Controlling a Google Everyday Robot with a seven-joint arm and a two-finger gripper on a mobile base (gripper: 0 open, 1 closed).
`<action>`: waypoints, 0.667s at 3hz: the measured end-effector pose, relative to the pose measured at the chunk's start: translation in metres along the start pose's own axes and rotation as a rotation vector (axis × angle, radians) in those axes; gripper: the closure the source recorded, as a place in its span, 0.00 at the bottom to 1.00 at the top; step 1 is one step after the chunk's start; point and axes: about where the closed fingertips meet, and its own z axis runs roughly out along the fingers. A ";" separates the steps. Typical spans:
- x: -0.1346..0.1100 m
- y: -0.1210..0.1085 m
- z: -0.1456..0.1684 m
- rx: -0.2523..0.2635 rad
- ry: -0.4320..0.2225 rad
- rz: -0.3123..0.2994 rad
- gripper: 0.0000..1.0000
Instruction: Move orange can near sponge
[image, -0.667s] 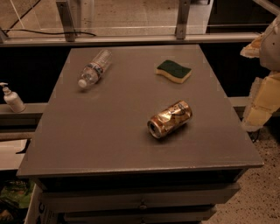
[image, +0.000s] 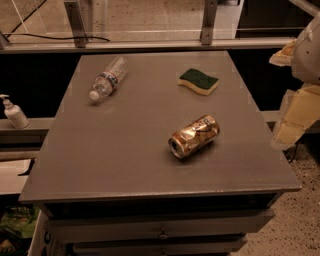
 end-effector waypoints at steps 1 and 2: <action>-0.016 0.000 0.016 -0.008 -0.065 -0.054 0.00; -0.032 -0.004 0.037 -0.012 -0.132 -0.118 0.00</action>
Offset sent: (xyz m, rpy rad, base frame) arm 0.0401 0.0562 -0.0492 0.1483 -0.0636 0.2507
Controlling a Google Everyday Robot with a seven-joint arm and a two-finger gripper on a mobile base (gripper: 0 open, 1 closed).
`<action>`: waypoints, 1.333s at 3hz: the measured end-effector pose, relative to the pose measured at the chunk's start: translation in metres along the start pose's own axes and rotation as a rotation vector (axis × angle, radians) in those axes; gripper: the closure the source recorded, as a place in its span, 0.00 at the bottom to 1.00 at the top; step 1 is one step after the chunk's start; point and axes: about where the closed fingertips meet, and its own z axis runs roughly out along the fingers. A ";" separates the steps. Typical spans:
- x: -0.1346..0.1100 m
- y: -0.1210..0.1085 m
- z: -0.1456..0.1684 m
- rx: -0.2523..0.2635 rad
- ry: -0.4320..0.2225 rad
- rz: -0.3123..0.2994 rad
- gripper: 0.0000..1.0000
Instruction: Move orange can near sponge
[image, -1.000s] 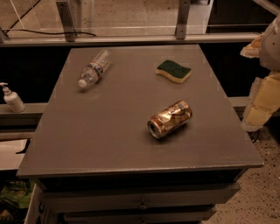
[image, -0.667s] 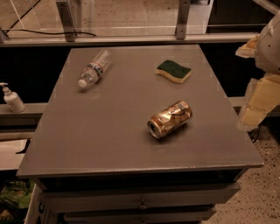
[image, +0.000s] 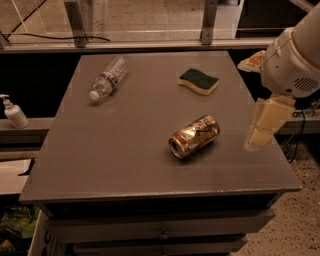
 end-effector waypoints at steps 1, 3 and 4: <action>-0.009 -0.007 0.026 -0.018 -0.055 -0.054 0.00; -0.032 0.008 0.069 -0.090 -0.121 -0.111 0.00; -0.046 0.016 0.085 -0.120 -0.144 -0.131 0.00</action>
Offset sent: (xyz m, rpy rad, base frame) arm 0.0219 0.0507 -0.0618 0.0949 0.0367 0.1821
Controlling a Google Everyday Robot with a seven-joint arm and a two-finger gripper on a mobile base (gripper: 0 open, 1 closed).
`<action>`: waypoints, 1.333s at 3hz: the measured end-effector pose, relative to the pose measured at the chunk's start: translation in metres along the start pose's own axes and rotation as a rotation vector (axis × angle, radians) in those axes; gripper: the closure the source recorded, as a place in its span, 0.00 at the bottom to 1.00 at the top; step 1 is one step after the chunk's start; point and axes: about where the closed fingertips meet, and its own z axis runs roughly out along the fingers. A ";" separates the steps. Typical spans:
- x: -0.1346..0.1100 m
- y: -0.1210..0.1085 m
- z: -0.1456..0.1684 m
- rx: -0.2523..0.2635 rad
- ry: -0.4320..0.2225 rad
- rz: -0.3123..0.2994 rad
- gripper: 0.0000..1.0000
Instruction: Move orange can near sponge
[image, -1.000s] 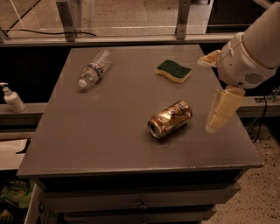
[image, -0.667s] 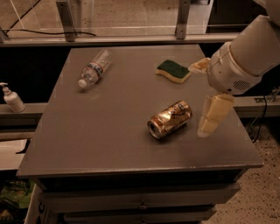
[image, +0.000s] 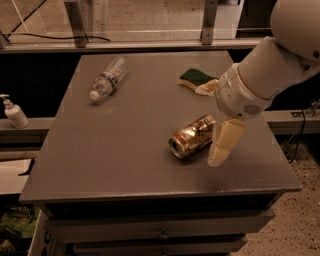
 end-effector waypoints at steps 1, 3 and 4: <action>-0.003 -0.001 0.018 -0.019 -0.002 -0.012 0.00; 0.008 -0.011 0.038 -0.025 0.007 -0.017 0.00; 0.011 -0.009 0.046 -0.031 0.006 -0.028 0.16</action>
Offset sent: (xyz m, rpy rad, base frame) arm 0.0222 0.0076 -0.0407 -0.0139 0.0214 0.0201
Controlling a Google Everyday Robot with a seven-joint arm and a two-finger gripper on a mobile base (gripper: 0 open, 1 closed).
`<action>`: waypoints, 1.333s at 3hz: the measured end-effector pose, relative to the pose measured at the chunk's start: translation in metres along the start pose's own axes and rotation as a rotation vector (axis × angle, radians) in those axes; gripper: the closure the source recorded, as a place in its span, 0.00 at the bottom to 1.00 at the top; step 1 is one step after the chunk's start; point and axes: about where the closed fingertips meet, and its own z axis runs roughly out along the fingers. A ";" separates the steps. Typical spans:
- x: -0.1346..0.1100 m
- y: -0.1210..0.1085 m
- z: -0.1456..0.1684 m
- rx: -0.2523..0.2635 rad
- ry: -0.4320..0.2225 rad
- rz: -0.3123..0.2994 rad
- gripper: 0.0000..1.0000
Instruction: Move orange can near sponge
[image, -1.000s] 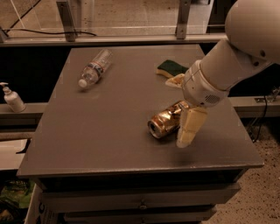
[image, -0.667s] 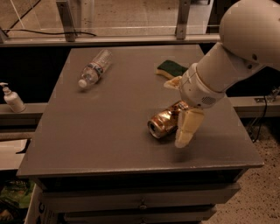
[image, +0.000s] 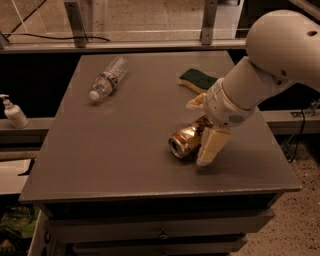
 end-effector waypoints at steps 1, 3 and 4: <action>0.001 0.001 0.003 -0.002 -0.004 -0.004 0.39; 0.006 -0.005 -0.005 0.014 0.003 0.011 0.86; 0.021 -0.027 -0.035 0.081 0.009 0.052 1.00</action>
Offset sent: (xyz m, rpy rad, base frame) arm 0.0010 -0.0034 -0.0060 0.0053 0.0047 -0.0037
